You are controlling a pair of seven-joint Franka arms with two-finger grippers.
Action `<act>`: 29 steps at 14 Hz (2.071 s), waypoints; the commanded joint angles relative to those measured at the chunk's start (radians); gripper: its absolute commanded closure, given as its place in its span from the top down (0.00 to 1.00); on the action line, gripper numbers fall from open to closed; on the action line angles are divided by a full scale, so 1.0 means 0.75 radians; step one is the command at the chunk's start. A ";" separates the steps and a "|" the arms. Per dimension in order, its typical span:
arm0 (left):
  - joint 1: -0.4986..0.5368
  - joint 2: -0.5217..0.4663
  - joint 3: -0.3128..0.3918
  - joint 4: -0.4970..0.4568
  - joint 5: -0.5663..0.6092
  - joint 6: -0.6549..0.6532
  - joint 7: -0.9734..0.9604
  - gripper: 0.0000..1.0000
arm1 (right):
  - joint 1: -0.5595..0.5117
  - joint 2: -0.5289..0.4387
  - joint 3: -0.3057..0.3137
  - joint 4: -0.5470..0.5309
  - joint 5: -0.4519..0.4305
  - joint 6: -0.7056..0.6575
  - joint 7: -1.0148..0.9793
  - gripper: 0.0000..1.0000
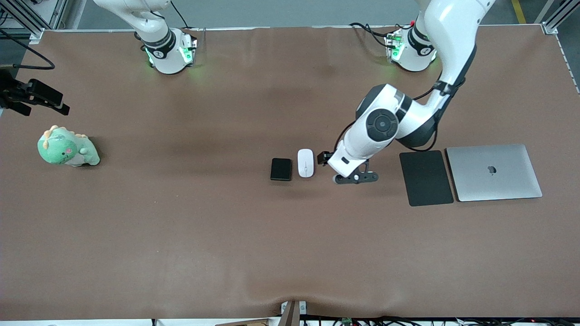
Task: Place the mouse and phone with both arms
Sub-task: 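Reach the left gripper over the white mouse and lower it, then grasp the mouse with the left gripper while the right gripper reaches the phone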
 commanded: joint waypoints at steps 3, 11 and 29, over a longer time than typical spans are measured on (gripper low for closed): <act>-0.105 0.141 0.007 0.045 0.166 0.098 -0.181 1.00 | -0.014 -0.005 0.008 0.000 0.018 -0.008 -0.001 1.00; -0.224 0.307 0.013 0.151 0.259 0.164 -0.386 1.00 | 0.027 0.009 0.019 0.008 0.016 -0.018 0.001 1.00; -0.298 0.377 0.082 0.151 0.281 0.199 -0.409 0.83 | 0.307 0.426 0.019 0.077 0.040 0.041 -0.003 1.00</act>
